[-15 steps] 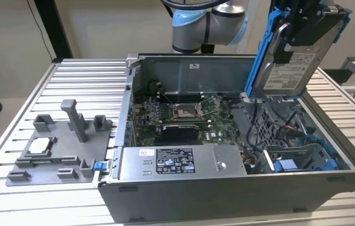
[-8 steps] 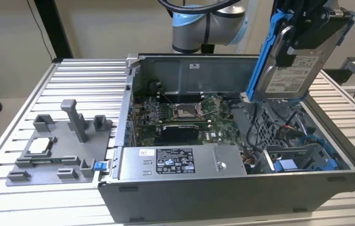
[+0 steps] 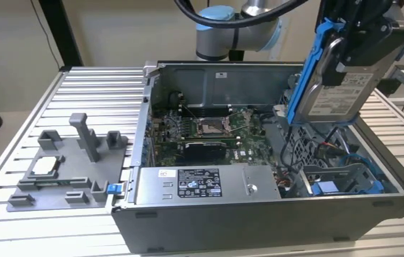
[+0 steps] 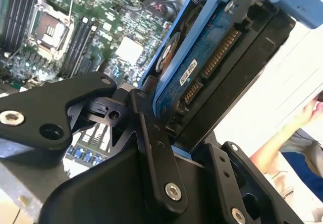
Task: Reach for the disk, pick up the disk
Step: 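Pick up the disk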
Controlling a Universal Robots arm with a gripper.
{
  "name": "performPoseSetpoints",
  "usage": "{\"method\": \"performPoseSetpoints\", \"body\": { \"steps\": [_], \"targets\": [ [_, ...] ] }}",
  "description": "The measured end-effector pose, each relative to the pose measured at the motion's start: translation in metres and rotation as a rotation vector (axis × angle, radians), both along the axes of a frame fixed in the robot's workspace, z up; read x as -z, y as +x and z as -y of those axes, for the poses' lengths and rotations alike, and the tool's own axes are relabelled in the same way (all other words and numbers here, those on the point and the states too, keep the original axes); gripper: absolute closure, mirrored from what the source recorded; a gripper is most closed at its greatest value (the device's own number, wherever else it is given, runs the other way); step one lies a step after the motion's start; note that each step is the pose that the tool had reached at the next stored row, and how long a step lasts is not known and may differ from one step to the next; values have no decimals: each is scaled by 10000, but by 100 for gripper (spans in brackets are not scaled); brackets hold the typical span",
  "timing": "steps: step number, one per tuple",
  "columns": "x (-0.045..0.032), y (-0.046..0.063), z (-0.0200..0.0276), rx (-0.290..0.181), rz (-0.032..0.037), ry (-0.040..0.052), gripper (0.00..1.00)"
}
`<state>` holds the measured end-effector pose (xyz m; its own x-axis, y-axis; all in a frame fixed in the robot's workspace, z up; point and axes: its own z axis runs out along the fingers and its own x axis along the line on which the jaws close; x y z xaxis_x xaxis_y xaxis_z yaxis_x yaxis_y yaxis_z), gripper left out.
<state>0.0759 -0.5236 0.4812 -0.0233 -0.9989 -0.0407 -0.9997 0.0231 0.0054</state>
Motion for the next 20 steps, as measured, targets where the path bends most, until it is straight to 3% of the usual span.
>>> {"method": "performPoseSetpoints", "body": {
  "steps": [14, 17, 20],
  "targets": [
    [16, 189, 445, -1, -126, 0, 100],
    [20, 214, 512, -1, -136, -1, 100],
    [24, 228, 545, 0, -137, 0, 100]
  ]
}}
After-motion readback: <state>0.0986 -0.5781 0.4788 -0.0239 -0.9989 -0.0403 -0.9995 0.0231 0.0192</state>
